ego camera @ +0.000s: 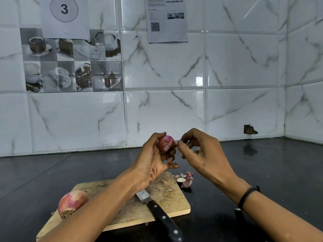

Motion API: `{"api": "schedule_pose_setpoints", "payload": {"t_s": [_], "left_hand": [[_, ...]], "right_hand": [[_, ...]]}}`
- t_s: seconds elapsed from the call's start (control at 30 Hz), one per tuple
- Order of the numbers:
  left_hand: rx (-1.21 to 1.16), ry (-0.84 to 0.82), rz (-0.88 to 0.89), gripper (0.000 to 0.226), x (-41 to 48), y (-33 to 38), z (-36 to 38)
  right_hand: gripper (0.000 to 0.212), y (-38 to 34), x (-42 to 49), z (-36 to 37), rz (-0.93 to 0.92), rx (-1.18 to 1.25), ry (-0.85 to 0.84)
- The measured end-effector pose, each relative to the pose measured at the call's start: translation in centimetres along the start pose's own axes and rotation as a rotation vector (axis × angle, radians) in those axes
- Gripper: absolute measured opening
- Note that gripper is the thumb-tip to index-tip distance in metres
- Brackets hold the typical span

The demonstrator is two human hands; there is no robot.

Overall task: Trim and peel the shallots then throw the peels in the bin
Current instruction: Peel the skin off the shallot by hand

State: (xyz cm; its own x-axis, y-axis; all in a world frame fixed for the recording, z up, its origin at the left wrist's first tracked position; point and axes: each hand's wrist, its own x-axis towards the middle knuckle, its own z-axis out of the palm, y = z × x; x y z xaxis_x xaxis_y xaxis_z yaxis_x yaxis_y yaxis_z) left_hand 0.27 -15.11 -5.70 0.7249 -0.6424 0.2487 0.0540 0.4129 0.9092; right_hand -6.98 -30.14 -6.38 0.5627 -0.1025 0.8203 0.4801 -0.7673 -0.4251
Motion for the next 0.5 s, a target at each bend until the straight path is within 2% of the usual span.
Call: {"api": "schedule_pose_setpoints", "payload": {"t_s": [0.2,0.5], "left_hand": [[-0.082,-0.024,0.009,0.043,0.0,0.06,0.13],[-0.061,0.058,0.016,0.035,0.06,-0.07,0.14]], "right_hand": [[0.017,-0.49,-0.18,0.0,0.041,0.074,-0.001],[0.011,-0.46,-0.02,-0.33,0.033,0.167,0.017]]}}
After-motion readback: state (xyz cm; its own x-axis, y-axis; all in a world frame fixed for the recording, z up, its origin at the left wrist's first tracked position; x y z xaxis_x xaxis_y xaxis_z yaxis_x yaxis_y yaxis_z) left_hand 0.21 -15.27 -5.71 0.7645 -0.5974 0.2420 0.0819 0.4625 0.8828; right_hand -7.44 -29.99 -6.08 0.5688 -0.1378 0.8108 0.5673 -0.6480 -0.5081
